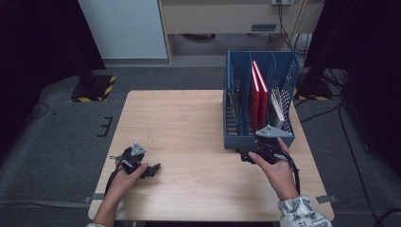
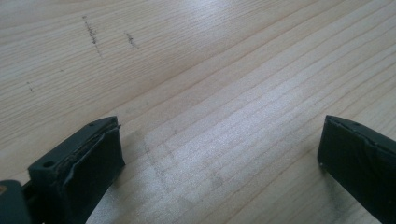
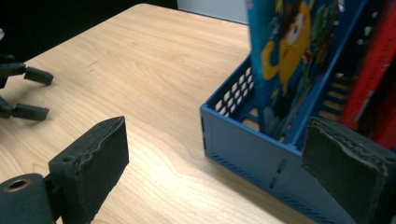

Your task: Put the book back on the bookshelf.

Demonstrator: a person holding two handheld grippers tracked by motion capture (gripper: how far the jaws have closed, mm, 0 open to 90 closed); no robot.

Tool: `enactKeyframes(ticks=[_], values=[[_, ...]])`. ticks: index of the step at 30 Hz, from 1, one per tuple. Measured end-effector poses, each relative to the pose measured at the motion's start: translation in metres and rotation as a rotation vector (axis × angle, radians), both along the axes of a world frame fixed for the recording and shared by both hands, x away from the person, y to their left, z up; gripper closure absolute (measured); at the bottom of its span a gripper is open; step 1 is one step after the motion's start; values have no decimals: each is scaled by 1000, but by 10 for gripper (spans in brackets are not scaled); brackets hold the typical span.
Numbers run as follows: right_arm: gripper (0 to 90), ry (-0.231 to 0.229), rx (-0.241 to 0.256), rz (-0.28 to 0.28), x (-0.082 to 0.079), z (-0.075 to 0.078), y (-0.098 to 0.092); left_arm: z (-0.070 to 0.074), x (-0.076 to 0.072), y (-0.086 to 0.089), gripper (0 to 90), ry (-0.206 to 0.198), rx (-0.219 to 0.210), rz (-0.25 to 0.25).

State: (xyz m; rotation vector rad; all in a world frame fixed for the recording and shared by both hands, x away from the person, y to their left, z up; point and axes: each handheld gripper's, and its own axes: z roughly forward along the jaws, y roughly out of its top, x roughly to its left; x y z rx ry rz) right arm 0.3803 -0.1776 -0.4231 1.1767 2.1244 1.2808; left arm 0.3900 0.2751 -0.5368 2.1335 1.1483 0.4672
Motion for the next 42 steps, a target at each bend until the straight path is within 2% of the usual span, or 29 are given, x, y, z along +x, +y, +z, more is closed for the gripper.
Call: enactKeyframes(ticks=[6,12,23,34,42], values=[[73,16,-21,33,-5,-5,14,0,0,0,0,0,0,0],[72,38,-47,85,-11,-18,32,0,0,0,0,0,-1,0],[65,55,-83,144,-19,-30,51,0,0,0,0,0,0,-1],[64,108,-91,191,-18,-51,76,0,0,0,0,0,0,-1],[78,140,-95,234,-11,-65,103,0,0,0,0,0,0,-1]])
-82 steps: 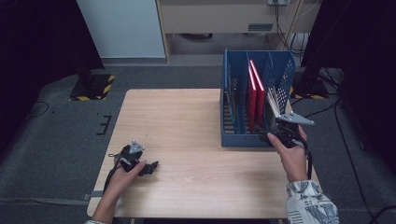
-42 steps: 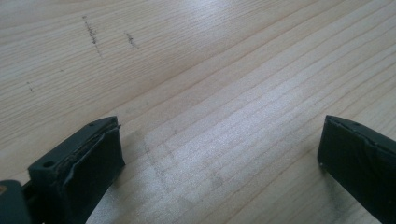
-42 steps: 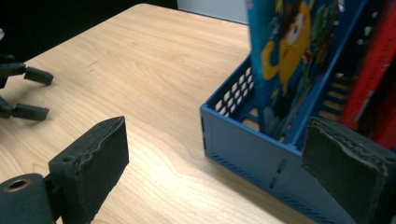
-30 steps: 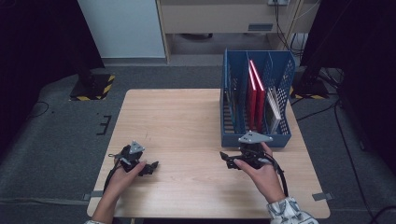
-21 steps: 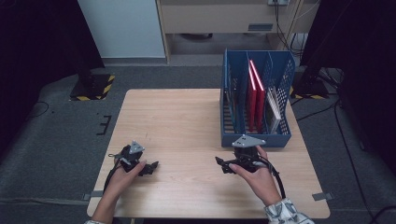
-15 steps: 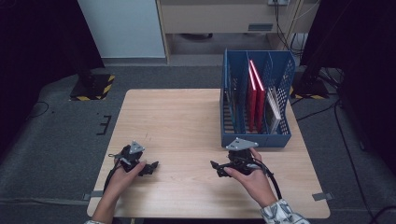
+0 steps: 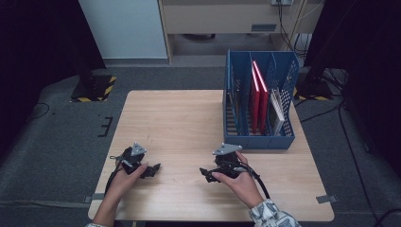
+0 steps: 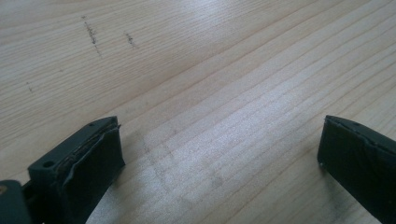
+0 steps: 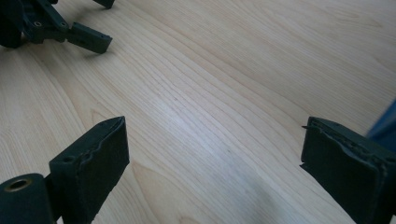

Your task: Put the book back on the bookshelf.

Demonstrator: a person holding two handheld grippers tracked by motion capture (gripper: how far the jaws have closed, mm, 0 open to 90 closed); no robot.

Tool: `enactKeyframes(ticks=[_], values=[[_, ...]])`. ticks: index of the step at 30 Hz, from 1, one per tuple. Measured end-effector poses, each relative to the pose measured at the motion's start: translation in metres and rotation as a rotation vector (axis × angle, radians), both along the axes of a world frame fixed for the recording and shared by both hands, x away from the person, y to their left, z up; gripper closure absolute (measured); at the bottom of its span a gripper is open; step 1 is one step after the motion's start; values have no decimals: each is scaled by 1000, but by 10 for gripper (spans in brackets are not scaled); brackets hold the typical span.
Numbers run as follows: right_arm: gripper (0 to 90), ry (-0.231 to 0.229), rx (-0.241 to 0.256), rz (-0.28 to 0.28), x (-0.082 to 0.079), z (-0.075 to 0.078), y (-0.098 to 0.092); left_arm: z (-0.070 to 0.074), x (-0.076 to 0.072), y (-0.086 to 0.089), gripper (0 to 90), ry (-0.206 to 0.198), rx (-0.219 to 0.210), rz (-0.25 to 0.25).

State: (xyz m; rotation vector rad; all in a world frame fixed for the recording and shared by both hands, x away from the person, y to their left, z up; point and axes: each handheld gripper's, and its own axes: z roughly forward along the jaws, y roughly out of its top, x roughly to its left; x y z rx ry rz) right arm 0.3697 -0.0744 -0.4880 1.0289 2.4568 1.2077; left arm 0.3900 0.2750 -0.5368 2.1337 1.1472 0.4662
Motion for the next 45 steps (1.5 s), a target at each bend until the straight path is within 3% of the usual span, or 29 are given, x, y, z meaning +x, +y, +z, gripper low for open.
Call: enactKeyframes(ticks=[9,22,30,36,39,40,45], values=[[78,16,0,-8,12,-13,18,0,0,0,0,0,0,-2],[82,52,-22,-80,27,-30,19,0,0,0,0,0,0,-4],[83,35,-53,-103,31,-36,19,0,0,0,0,0,0,-6],[93,40,-76,-156,33,-45,20,0,0,0,0,0,0,-6],[88,6,-99,-169,32,-49,21,0,0,0,0,0,0,-6],[62,-12,-122,-170,31,-51,23,0,0,0,0,0,0,-6],[25,1,-130,-177,31,-51,23,0,0,0,0,0,0,-6]])
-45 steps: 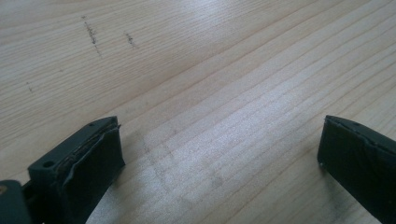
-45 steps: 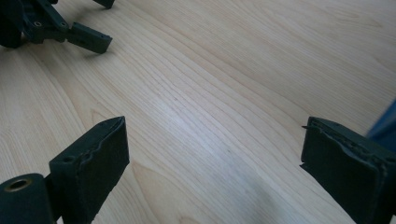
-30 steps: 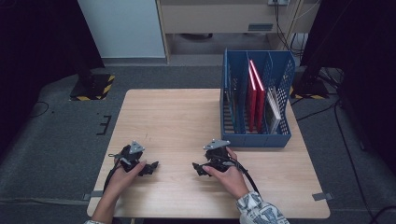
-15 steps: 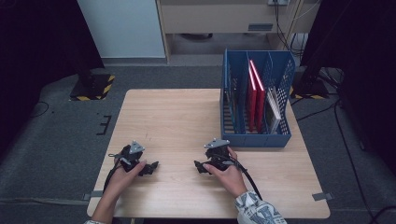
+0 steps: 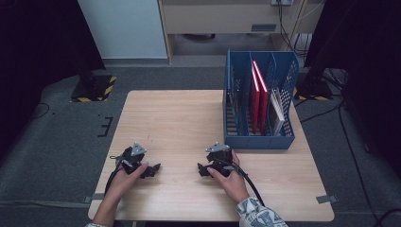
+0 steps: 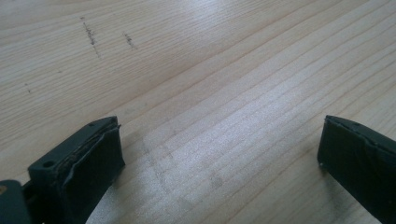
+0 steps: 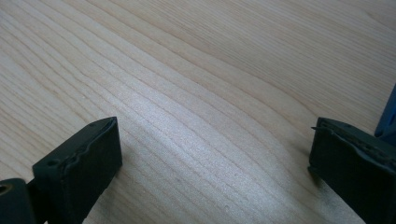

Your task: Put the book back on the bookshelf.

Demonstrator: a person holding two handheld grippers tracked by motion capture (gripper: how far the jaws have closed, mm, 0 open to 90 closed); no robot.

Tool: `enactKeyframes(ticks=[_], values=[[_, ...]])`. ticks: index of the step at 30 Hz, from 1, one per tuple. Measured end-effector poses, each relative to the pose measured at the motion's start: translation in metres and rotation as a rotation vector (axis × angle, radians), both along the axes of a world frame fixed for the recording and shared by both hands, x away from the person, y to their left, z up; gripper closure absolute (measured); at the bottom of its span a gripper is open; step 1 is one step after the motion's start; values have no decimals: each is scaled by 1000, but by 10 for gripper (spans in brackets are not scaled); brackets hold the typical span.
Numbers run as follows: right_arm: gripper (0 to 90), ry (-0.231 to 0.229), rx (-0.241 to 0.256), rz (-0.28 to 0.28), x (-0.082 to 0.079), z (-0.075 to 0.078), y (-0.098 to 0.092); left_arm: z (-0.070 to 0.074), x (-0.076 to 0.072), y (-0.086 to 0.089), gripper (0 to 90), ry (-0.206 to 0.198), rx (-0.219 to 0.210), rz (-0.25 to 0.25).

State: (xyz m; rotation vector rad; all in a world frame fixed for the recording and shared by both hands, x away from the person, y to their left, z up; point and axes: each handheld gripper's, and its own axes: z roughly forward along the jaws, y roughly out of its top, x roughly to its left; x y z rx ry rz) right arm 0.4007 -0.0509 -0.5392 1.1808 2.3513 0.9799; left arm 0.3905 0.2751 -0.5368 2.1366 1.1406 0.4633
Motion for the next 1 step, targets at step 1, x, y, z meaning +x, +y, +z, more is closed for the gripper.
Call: enactKeyframes(ticks=[1], values=[[25,0,0,0,0,0,0,0,0,0,0,0,0,0]])
